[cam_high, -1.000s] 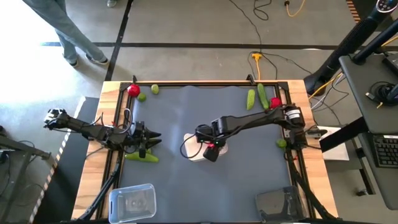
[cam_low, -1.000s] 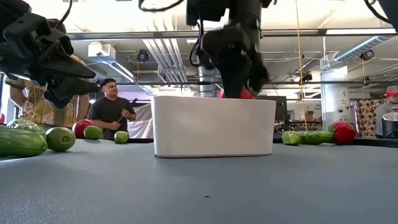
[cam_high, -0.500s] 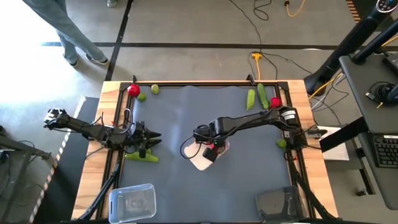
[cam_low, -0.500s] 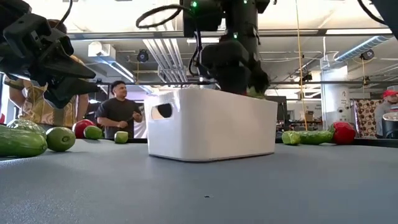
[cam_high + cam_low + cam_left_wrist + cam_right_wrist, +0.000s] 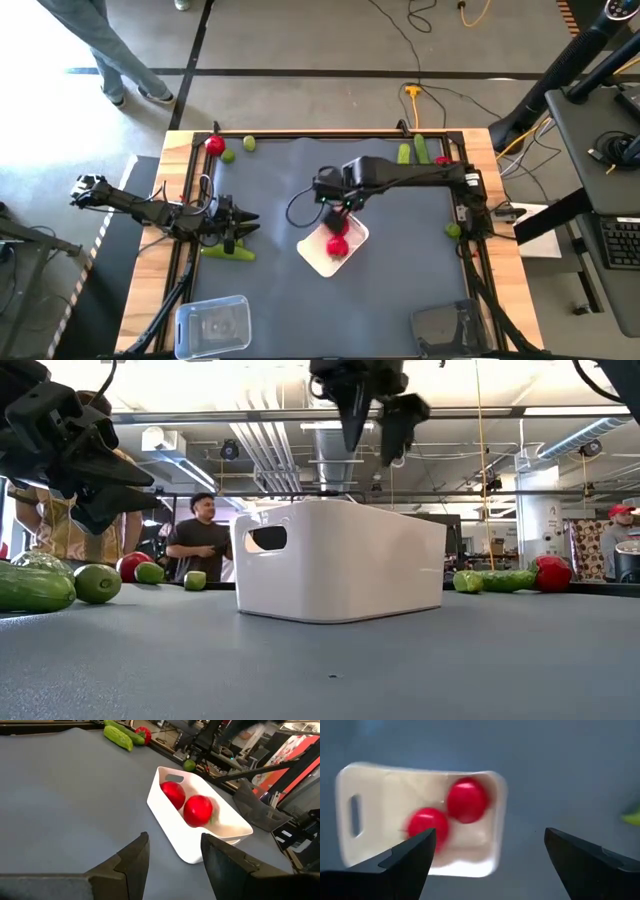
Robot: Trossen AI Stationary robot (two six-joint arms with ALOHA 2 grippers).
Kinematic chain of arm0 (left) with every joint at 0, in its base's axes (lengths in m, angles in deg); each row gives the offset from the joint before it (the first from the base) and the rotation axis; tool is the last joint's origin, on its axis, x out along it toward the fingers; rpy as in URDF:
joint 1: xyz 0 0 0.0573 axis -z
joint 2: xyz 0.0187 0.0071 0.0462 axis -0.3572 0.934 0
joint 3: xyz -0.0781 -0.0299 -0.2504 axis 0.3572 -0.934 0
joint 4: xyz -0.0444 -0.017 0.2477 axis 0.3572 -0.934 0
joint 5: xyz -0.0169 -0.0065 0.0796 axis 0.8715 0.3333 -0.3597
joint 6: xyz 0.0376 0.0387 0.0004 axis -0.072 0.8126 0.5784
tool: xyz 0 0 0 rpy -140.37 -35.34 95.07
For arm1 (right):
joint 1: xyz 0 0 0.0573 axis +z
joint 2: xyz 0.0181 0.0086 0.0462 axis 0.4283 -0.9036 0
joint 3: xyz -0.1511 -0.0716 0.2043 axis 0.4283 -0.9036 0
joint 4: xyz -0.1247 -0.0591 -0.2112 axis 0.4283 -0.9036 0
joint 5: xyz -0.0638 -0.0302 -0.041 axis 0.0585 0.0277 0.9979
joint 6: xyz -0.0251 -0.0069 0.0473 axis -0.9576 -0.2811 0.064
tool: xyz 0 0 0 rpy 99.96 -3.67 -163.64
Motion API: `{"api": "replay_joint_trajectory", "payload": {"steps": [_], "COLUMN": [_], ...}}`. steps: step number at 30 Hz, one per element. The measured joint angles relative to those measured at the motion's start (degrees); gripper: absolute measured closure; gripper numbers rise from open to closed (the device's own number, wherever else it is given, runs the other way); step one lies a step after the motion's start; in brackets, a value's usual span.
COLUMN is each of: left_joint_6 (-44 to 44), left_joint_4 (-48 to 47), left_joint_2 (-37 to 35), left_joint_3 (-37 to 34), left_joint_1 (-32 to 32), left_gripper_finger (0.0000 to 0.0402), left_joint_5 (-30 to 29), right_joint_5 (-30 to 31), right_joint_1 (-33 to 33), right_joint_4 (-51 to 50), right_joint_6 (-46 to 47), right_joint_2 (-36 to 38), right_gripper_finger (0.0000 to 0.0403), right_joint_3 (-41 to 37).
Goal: Sort produce into baskets
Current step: Adjust the white bin
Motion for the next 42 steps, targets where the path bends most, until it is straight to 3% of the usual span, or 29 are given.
{"api": "replay_joint_trajectory", "payload": {"steps": [5,11,18,23,32,42], "left_joint_6": [-0.01,0.00,-0.01,0.01,0.00,-0.01], "left_joint_4": [-0.02,0.00,0.00,0.01,0.03,0.00], "left_joint_2": [0.04,0.09,0.17,0.28,0.37,0.39], "left_joint_3": [0.00,0.00,0.00,0.00,0.00,0.00], "left_joint_1": [0.01,0.00,0.01,0.01,0.00,0.01], "left_gripper_finger": [0.0240,0.0240,0.0240,0.0240,0.0240,0.0240], "left_joint_5": [0.00,0.01,0.00,0.00,0.01,0.00], "right_joint_5": [6.31,5.36,2.33,5.00,3.44,8.10], "right_joint_1": [-2.51,-4.45,1.19,0.73,-2.07,-9.71], "right_joint_4": [-5.92,2.18,21.27,16.44,13.40,27.57], "right_joint_6": [4.97,3.82,-4.63,-3.11,-6.62,-16.69], "right_joint_2": [4.55,8.97,7.18,3.63,3.15,2.63], "right_gripper_finger": [0.0039,0.0039,0.0039,0.0039,0.0039,0.0039], "right_joint_3": [-1.92,-7.71,-14.49,-19.91,-28.36,-29.33]}}
